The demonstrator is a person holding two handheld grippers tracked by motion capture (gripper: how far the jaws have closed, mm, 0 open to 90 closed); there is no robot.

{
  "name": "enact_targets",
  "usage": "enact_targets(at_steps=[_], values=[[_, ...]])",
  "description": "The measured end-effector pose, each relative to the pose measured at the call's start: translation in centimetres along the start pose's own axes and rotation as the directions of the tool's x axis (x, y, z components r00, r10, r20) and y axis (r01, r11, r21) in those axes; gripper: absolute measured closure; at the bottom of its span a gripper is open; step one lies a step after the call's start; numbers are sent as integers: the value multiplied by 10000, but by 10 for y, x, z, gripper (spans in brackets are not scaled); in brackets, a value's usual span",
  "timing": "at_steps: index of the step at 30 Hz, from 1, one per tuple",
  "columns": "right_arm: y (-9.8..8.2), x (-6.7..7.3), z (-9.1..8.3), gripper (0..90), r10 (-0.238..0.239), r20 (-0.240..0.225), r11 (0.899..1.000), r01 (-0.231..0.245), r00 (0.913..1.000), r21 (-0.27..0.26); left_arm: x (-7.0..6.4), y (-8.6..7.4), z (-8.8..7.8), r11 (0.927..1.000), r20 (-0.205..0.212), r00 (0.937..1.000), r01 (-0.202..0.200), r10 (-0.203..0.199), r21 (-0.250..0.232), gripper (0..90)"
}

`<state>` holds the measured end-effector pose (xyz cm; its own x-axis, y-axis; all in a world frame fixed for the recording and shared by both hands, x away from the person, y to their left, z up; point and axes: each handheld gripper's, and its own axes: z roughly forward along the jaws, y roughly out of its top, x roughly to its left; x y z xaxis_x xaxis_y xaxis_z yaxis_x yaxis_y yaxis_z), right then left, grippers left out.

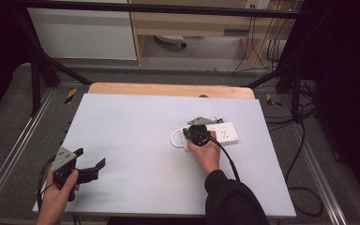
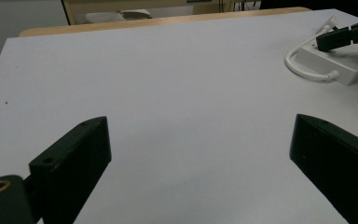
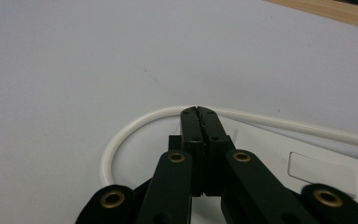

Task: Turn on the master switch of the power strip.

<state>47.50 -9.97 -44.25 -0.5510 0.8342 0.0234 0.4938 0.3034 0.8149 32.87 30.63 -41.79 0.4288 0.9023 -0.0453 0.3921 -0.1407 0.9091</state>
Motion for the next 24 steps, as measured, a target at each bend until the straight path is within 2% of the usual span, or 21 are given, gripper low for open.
enact_targets(at_steps=[24], values=[[2,-3,-3,900,275,-276,9996,-276,9992,-43,1,0,0,10000,-2,10000,35,-35,0,54]])
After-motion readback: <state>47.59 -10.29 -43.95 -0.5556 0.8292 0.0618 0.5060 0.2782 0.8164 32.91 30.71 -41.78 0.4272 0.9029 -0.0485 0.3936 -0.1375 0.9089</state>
